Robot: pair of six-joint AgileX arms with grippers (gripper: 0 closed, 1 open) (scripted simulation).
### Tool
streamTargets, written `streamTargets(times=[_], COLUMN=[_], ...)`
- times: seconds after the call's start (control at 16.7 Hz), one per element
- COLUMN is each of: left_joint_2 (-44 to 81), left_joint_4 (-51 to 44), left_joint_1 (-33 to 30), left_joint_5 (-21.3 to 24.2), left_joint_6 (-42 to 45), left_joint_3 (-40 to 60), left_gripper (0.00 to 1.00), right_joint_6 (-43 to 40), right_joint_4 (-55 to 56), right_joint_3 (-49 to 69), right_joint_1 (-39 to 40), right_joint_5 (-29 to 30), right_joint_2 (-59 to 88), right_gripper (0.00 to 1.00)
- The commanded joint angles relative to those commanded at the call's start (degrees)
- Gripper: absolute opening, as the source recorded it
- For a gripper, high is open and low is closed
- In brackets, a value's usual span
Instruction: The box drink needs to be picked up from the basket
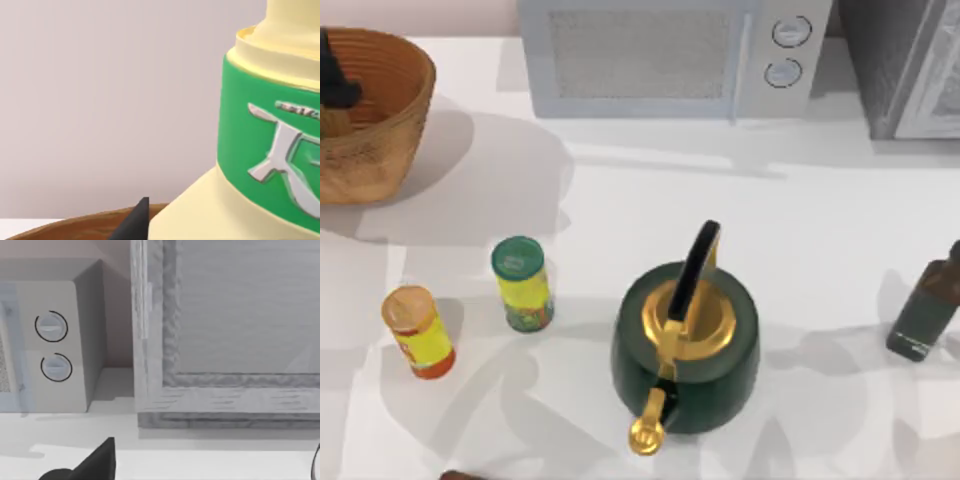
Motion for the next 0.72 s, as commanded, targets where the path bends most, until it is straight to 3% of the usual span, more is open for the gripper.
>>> streamTargets(times=[0.72], left_joint_2=[-16.6], left_joint_4=[-29.1], left_joint_1=[-0.2], left_joint_5=[-0.3], left_joint_6=[0.1], left_joint_3=[12.5], left_gripper=[0.0], right_joint_6=[0.0], right_joint_4=[0.0], right_joint_3=[0.0], right_joint_1=[0.0], right_joint_5=[0.0], right_joint_2=[0.0], right_gripper=[1.0])
